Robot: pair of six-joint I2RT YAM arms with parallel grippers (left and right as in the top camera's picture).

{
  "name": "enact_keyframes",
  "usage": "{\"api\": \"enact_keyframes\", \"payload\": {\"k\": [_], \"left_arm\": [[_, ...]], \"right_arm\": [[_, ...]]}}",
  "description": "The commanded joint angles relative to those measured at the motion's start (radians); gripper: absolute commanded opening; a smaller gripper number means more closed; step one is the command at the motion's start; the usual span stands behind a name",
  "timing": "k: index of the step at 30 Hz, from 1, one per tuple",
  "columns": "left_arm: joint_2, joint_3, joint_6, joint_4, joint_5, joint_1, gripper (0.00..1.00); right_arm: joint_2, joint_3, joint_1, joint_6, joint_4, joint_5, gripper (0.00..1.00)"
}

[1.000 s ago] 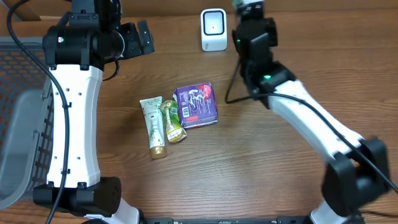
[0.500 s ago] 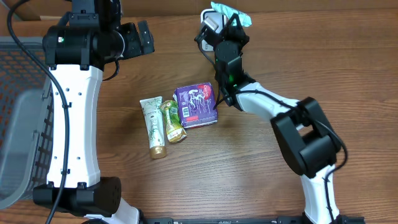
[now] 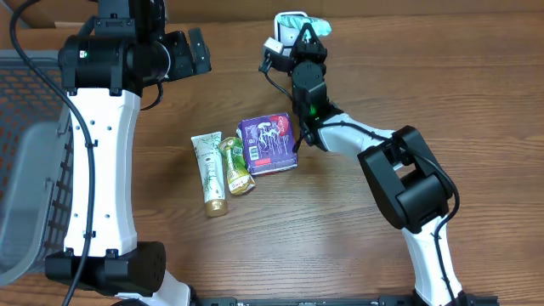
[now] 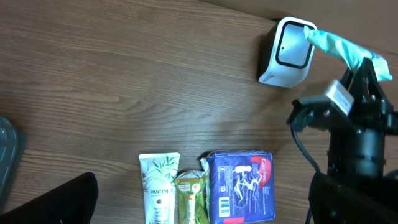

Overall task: Scan the item barcode
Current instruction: 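Hold the wipes pack in front of the white scanner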

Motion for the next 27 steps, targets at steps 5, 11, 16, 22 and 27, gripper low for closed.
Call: {"api": "enact_keyframes", "payload": {"k": [5, 11, 16, 22, 27], "left_arm": [[-0.001, 0.008, 0.019, 0.001, 0.007, -0.007, 1.0], [-0.001, 0.008, 0.019, 0.001, 0.007, -0.006, 1.0], [-0.001, 0.008, 0.019, 0.002, 0.008, -0.007, 1.0], [-0.001, 0.008, 0.019, 0.001, 0.007, -0.006, 1.0], [-0.001, 0.008, 0.019, 0.002, 0.007, -0.007, 1.0]], "right_arm": [[0.01, 0.129, -0.027, 0.055, -0.094, -0.052, 0.04], [0.01, 0.129, -0.035, 0.055, -0.146, -0.052, 0.04], [0.01, 0.129, -0.035, 0.013, -0.146, -0.048, 0.04], [0.01, 0.129, -0.037, -0.02, -0.145, -0.028, 0.04], [0.01, 0.129, -0.039, -0.021, -0.144, -0.007, 0.04]]}}
